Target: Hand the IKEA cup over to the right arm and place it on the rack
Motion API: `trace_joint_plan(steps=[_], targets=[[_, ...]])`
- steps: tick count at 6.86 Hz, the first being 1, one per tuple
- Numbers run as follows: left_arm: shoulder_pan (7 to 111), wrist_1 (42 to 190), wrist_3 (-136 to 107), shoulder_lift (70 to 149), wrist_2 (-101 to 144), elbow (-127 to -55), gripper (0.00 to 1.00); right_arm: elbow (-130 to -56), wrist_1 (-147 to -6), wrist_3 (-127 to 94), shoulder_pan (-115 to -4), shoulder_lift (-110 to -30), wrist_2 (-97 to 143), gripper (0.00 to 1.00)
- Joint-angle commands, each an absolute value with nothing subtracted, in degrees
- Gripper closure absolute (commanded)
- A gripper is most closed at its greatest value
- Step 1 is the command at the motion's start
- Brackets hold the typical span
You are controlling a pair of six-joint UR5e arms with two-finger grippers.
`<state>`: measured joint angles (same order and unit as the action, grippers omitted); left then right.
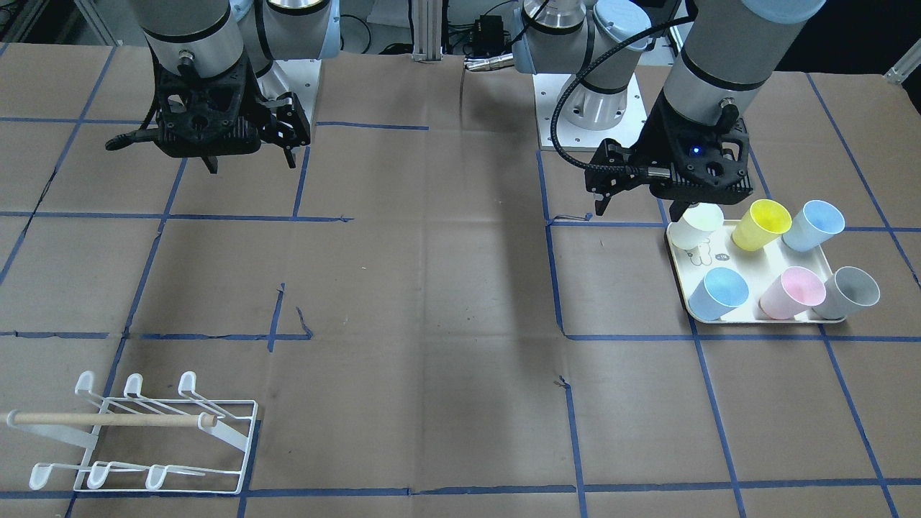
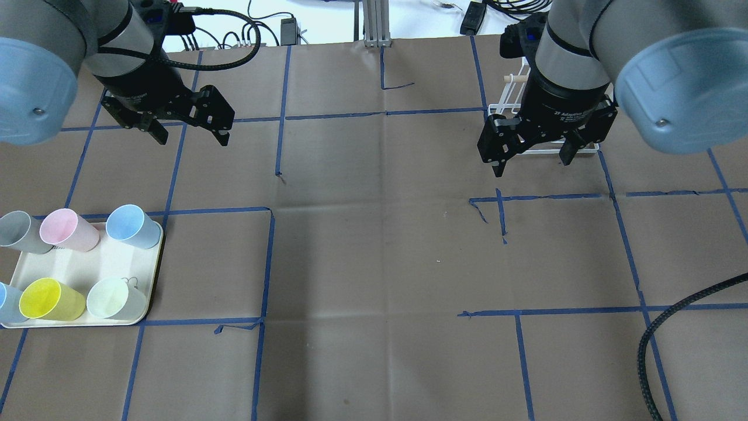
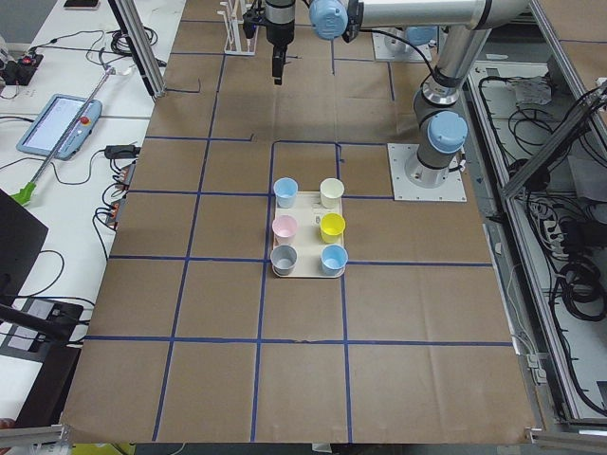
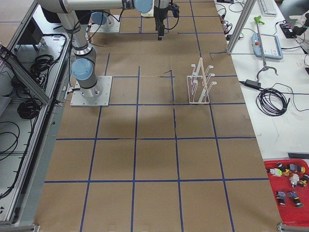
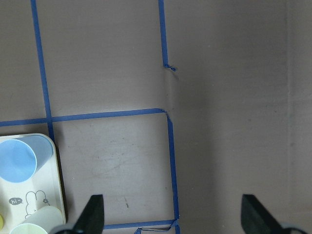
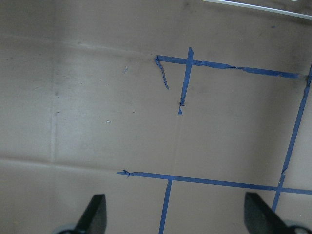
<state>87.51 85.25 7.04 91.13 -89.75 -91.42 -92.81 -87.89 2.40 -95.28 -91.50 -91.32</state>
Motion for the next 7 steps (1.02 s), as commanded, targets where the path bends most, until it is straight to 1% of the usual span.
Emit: trace_joint_plan(steps=[1, 3, 4, 6, 7], targets=[[86.67, 84.82, 7.90, 90.71, -89.74, -92.54, 0.00, -92.81, -87.89, 2.46, -95.27, -91.41, -91.41, 0.00], [74.86, 84.99, 16.84, 90.35, -89.56, -93.34, 0.00, -92.81, -87.89, 2.46, -95.27, -91.41, -91.41, 0.00], [69.40, 84.47, 24.01, 90.53, -89.56, -95.34, 0.01, -92.81, -87.89, 2.37, -95.27, -91.49, -91.32, 0.00], [64.79, 77.90, 27.15, 89.13, -89.65, -100.96, 0.01, -92.81, -87.98, 2.37, -95.27, -91.41, -91.32, 0.00], [64.43, 75.78, 28.55, 89.38, -89.65, -102.03, 0.01, -92.55, -87.98, 2.37, -95.27, -91.41, -91.32, 0.00]])
